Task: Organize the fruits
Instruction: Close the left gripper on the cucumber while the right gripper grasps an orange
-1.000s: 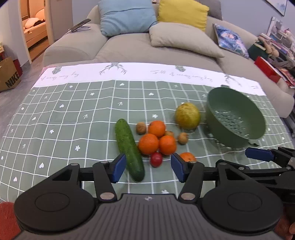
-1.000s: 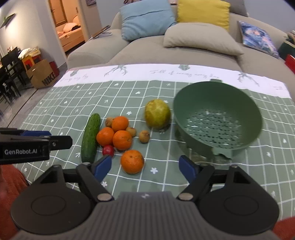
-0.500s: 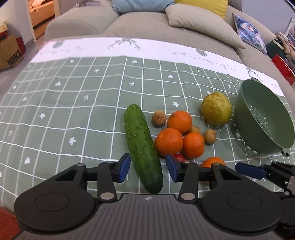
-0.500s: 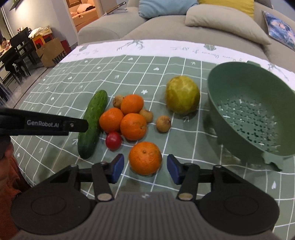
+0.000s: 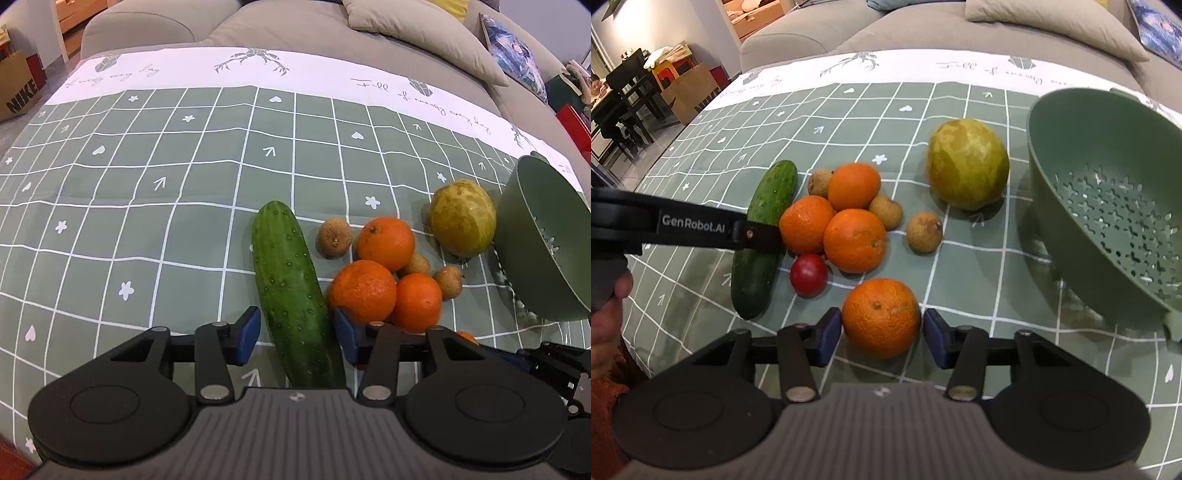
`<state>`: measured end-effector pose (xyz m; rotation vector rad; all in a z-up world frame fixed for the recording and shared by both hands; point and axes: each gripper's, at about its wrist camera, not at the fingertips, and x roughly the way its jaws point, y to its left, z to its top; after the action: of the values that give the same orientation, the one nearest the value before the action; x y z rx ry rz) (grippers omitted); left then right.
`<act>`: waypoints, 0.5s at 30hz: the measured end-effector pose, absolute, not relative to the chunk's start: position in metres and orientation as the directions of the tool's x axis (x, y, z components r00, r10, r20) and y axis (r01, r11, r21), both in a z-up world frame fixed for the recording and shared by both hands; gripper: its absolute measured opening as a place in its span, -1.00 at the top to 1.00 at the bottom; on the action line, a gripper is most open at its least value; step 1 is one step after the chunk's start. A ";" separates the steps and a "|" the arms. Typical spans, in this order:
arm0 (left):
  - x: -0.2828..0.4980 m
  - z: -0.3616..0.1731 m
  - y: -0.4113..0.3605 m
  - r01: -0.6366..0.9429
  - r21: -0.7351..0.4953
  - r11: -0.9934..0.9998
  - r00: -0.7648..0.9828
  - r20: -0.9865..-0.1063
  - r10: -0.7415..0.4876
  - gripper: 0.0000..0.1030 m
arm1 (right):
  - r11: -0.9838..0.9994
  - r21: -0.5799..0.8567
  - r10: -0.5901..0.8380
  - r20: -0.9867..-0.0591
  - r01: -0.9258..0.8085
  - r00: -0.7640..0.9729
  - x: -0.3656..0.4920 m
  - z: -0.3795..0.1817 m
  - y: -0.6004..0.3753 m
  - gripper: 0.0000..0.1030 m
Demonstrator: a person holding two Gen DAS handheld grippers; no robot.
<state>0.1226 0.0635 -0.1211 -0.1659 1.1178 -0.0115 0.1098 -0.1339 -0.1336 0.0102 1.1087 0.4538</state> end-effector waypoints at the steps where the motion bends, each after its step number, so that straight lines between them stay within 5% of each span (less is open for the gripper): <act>1: 0.124 -0.123 0.065 -0.072 -0.149 0.986 0.437 -0.894 -0.103 -0.12 | 0.908 0.236 0.362 -0.859 -0.347 0.362 0.110 -0.134 -0.134 0.13; 5: 0.126 -0.127 0.067 -0.063 -0.199 0.978 0.431 -0.889 -0.153 0.08 | 0.906 0.246 0.370 -0.856 -0.345 0.362 0.110 -0.135 -0.136 0.14; 15: 0.105 -0.120 0.063 -0.039 -0.146 0.989 0.298 -0.946 -0.128 0.13 | 0.909 0.238 0.358 -0.868 -0.343 0.345 0.102 -0.132 -0.140 0.15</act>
<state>0.1054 0.0632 -0.1196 -0.1510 1.2679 -0.0599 0.1018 -0.1404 -0.1325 0.0147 1.1302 0.4548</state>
